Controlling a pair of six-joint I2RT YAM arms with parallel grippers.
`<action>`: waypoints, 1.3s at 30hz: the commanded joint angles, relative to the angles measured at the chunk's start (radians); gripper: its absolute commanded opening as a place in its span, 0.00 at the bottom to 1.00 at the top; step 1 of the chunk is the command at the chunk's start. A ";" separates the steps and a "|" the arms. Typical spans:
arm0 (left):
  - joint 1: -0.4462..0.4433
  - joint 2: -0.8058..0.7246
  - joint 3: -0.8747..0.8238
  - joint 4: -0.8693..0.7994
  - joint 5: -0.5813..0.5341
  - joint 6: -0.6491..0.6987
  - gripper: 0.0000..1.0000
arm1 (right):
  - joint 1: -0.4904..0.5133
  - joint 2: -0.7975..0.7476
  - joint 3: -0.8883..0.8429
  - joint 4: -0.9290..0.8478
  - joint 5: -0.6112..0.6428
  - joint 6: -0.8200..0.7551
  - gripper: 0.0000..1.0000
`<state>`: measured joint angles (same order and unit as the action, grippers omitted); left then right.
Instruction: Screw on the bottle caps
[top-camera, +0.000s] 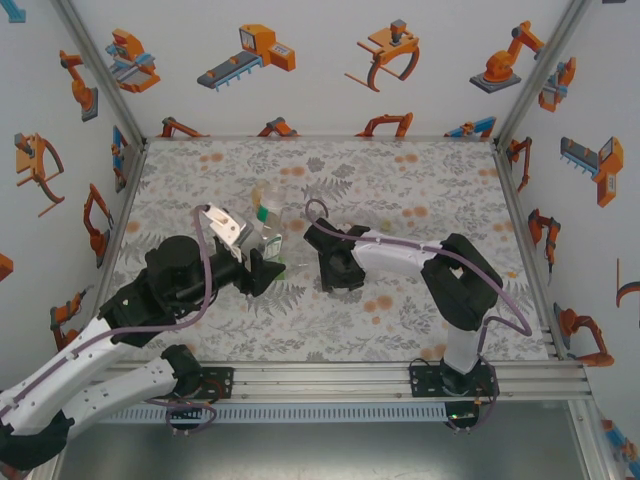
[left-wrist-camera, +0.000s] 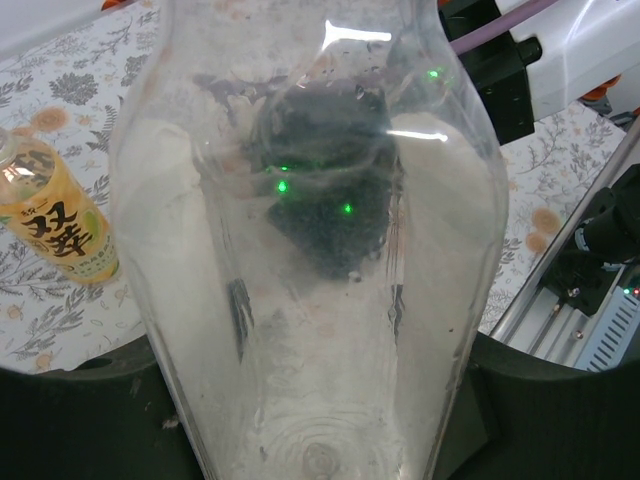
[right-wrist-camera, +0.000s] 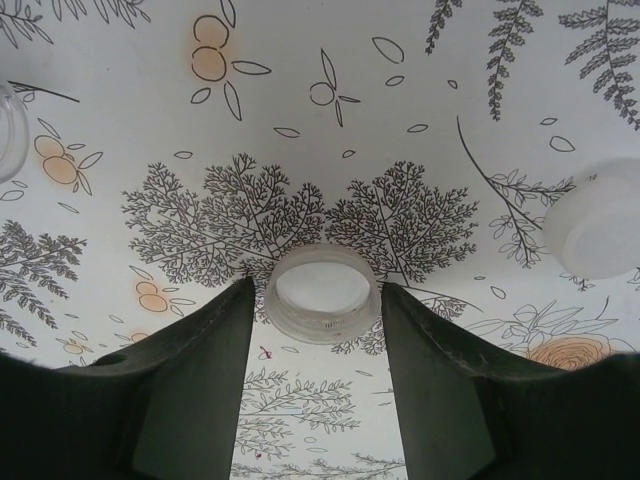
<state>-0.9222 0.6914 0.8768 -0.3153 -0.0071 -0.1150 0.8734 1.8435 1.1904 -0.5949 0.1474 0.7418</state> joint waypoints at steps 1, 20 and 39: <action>0.002 -0.001 0.021 0.006 0.011 -0.017 0.00 | 0.007 -0.038 0.026 -0.043 0.017 0.002 0.53; 0.002 0.005 0.010 0.023 0.007 -0.022 0.01 | 0.007 -0.046 0.069 -0.070 0.010 -0.007 0.53; 0.002 0.014 -0.002 0.036 0.006 -0.023 0.01 | 0.007 0.013 0.057 -0.045 -0.006 -0.007 0.53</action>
<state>-0.9222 0.7036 0.8768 -0.3122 -0.0071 -0.1192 0.8734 1.8362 1.2396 -0.6380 0.1463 0.7403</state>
